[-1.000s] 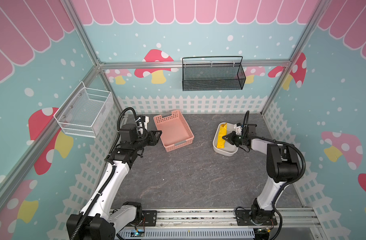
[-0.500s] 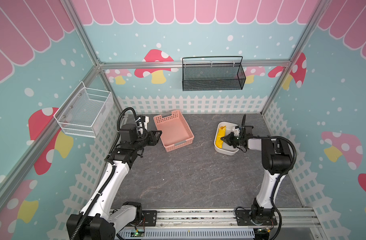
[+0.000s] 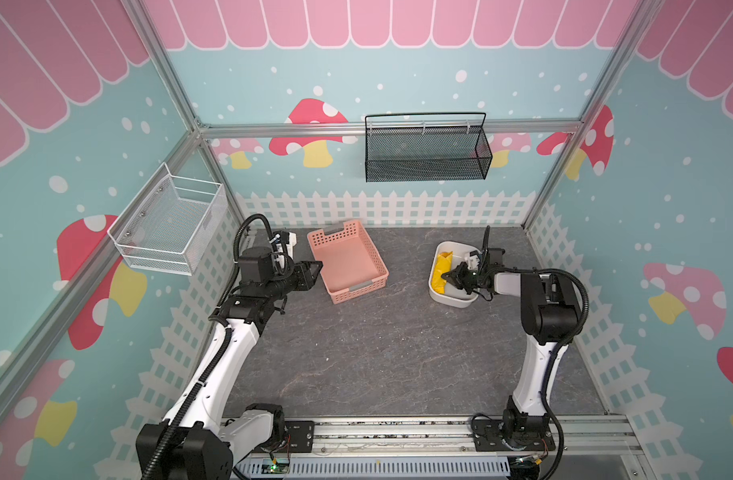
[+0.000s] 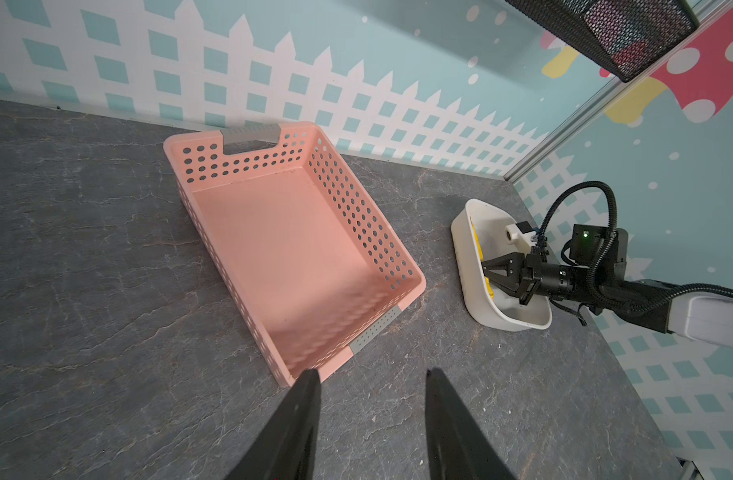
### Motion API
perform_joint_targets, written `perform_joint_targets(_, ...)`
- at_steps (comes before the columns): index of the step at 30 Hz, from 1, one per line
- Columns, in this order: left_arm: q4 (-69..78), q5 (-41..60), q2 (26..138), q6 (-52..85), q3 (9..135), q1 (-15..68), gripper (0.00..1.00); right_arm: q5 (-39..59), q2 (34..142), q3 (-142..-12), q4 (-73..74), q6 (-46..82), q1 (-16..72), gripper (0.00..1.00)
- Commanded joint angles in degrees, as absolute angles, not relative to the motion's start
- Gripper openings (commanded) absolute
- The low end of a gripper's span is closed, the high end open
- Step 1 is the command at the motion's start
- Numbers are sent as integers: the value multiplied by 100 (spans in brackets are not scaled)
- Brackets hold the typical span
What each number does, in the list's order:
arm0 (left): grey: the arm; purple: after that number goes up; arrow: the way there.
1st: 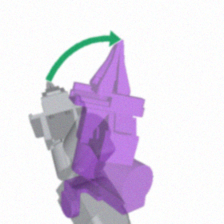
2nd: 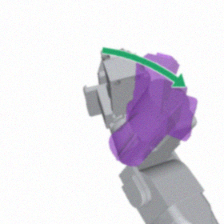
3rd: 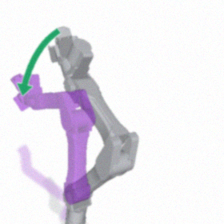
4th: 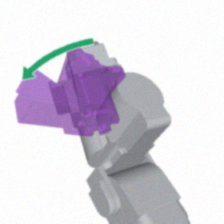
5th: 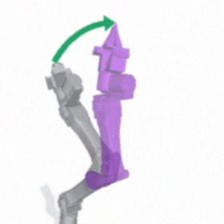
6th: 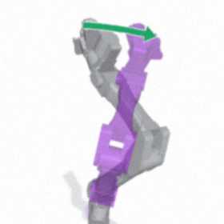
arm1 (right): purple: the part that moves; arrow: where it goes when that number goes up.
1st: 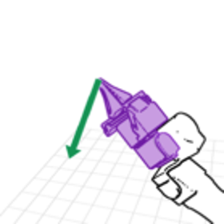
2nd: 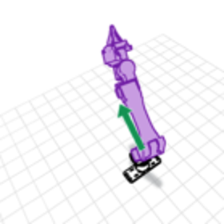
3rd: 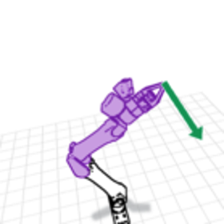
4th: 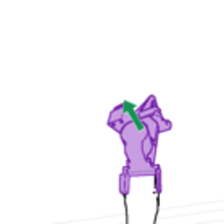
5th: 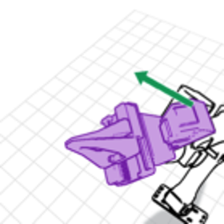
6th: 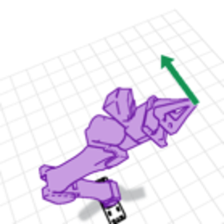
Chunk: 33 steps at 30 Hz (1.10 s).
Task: Place the utensils on the paper napkin and roll it up
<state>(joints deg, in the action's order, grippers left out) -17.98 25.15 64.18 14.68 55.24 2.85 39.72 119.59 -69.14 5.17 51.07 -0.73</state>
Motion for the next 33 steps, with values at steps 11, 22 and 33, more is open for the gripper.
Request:
perform_joint_targets(11, -1776, 2689, 6469, 1476, 5510, 158, 44, 3121, 12466, -7690, -1055, 4703, 54, 10)
perform_joint_targets(22, -1721, 2806, 6495, 1531, 5511, 82, 44, 3006, 12445, -7945, -1289, 4691, 167, 3)
perform_joint_targets(33, -1684, 2881, 6502, 1564, 5501, 59, 44, 3022, 11574, -8299, -1365, 4687, 182, 0)
